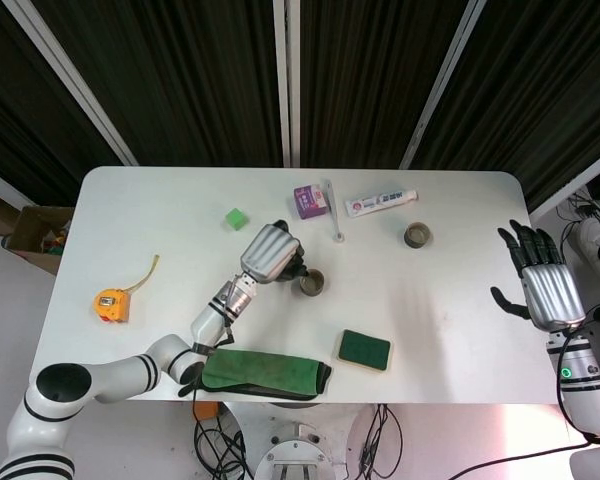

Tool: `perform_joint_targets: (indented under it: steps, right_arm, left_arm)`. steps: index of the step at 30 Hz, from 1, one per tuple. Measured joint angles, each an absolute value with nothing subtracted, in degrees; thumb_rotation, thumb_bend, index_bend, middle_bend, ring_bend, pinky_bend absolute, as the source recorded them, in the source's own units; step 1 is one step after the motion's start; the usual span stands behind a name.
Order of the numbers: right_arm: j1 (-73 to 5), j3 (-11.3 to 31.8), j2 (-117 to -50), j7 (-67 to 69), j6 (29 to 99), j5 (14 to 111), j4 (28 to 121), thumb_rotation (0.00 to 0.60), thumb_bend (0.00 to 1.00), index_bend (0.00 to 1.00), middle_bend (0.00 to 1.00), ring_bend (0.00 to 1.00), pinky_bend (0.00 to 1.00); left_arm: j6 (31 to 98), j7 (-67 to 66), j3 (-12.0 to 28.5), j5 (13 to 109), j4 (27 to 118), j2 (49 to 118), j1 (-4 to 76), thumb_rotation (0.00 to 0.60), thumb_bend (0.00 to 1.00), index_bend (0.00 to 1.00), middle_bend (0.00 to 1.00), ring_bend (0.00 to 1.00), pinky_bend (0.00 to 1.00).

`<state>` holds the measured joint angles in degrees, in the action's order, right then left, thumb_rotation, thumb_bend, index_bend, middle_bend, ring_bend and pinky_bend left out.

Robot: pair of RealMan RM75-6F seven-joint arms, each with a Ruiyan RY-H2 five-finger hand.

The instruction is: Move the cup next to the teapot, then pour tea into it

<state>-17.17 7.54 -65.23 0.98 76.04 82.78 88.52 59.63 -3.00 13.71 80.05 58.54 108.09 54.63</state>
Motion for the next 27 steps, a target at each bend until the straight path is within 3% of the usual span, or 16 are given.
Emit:
perform_joint_targets:
  steps: [27]
  right_arm:
    - [-17.0,7.5,-65.4,1.8,75.5,82.4,87.6,0.6,0.25,0.0,0.0,0.0,0.0]
  left_arm:
    - [61.8,-2.6,12.8,82.8,51.7,112.2,56.3,0.6,0.28,1.0,1.0,0.98,0.42]
